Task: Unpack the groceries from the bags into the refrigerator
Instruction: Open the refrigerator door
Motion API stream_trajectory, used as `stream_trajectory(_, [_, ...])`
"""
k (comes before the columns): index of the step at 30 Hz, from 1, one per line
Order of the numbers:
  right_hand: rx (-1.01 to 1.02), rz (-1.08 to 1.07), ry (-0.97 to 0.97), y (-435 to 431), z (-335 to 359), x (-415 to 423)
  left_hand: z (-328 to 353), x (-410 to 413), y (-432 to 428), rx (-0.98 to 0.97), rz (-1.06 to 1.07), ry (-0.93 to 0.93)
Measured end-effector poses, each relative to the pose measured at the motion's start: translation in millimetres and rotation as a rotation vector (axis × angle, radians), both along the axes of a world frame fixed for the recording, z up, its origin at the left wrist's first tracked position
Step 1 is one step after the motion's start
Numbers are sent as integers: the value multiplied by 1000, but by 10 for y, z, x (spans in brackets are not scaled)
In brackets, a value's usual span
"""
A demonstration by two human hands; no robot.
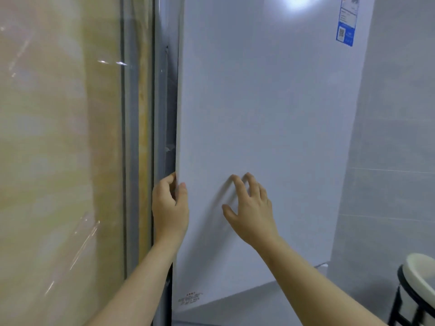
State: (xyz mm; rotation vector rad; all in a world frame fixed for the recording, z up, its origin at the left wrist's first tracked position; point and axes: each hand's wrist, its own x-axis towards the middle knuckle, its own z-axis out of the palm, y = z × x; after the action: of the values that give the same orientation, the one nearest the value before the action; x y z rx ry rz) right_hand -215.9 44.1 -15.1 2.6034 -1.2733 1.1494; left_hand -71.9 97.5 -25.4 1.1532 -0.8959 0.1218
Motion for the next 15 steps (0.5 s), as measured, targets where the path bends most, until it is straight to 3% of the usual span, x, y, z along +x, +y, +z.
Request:
stream_trajectory(8, [-5,84,-124,796,56,-817,-116,-878,754,-135,58,-200])
stream_trajectory(15, [25,87,-423,1339,109,-1692,-48,-1753,1140,-295,-57,-342])
